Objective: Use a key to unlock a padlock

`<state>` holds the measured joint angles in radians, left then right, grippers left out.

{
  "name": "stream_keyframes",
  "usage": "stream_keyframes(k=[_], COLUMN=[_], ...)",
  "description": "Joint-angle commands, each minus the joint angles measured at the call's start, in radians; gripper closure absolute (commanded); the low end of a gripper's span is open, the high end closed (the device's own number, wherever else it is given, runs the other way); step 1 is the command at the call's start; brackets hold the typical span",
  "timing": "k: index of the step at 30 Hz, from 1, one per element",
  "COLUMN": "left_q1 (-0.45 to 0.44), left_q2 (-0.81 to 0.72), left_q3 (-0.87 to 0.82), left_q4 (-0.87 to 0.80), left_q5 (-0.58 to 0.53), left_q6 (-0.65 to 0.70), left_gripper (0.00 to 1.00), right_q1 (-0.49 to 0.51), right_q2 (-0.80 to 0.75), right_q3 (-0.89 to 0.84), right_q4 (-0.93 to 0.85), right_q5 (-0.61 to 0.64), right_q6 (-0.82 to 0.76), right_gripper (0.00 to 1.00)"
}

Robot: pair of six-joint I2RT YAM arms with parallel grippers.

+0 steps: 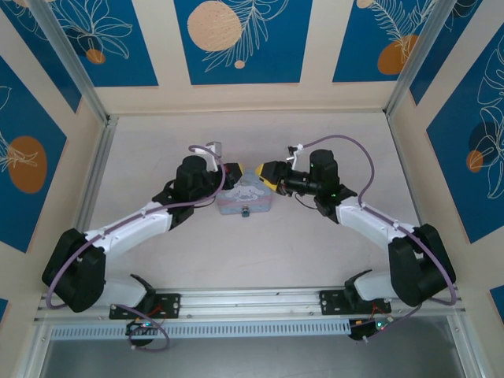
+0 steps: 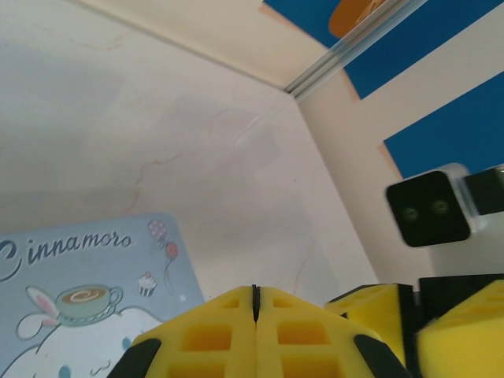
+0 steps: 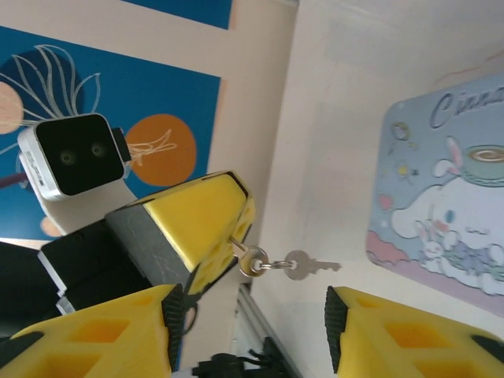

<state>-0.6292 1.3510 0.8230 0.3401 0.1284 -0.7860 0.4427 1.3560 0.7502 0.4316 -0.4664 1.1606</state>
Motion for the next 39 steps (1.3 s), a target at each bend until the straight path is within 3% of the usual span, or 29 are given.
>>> stream_keyframes(k=[1, 9, 39], left_q1=[0.008, 0.009, 0.004], left_q2=[-0.010, -0.002, 0.057], left_q3=[-0.033, -0.086, -0.118], left_q4=[0.156, 0.281, 0.401], left_q5=[-0.015, -0.031, -0.068], left_q6=[-0.024, -0.083, -0.197], left_gripper=[1.00, 1.00, 1.00], right_q1=[0.002, 0.008, 0.048], right_q2=[0.039, 0.160, 0.299], right_q3=[-0.006, -0.032, 0.017], right_q4=[0.205, 0.441, 0.621], right_q5=[-0.074, -0.118, -0.158], right_q6=[0.127, 0.254, 0.310], right_gripper=[0.47, 0.48, 0.71])
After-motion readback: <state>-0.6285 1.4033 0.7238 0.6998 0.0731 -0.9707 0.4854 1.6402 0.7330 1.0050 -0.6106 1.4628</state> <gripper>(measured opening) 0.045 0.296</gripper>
